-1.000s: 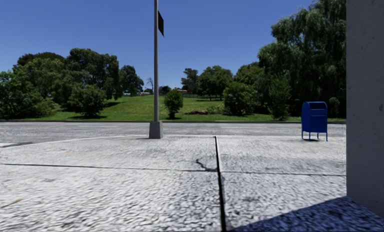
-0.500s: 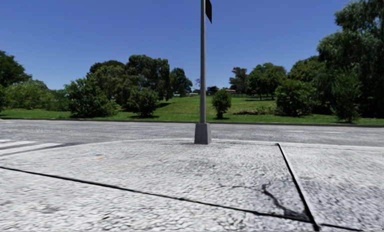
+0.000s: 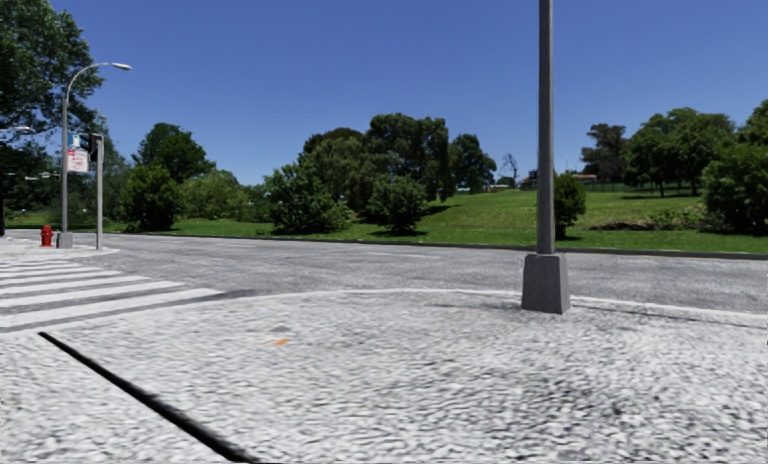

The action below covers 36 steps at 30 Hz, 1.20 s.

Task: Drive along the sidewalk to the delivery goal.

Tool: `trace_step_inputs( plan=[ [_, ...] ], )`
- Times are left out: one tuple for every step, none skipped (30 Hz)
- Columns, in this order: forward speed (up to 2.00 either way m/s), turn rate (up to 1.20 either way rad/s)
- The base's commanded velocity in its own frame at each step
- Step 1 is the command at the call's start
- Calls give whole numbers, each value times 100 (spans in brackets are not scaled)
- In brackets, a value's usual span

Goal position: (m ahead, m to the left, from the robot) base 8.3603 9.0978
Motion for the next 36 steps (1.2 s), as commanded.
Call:
trace_step_inputs(
  plan=[
    [200, 66],
    [200, 67],
    [200, 67],
    [200, 68],
    [200, 68],
    [200, 69],
    [200, 69],
    [200, 69],
    [200, 69],
    [200, 69],
    [200, 69],
    [200, 70],
    [200, 70],
    [200, 70],
    [200, 70],
    [200, 70],
    [200, 70],
    [200, 70],
    [200, 70],
    [200, 70],
    [200, 70],
    [200, 70],
    [200, 71],
    [200, 71],
    [200, 71],
    [200, 71],
    [200, 71],
    [200, 71],
    [200, 71],
    [200, 71],
    [200, 71],
    [200, 71],
    [200, 71],
    [200, 71],
    [200, 71],
    [200, 71]
  ],
)
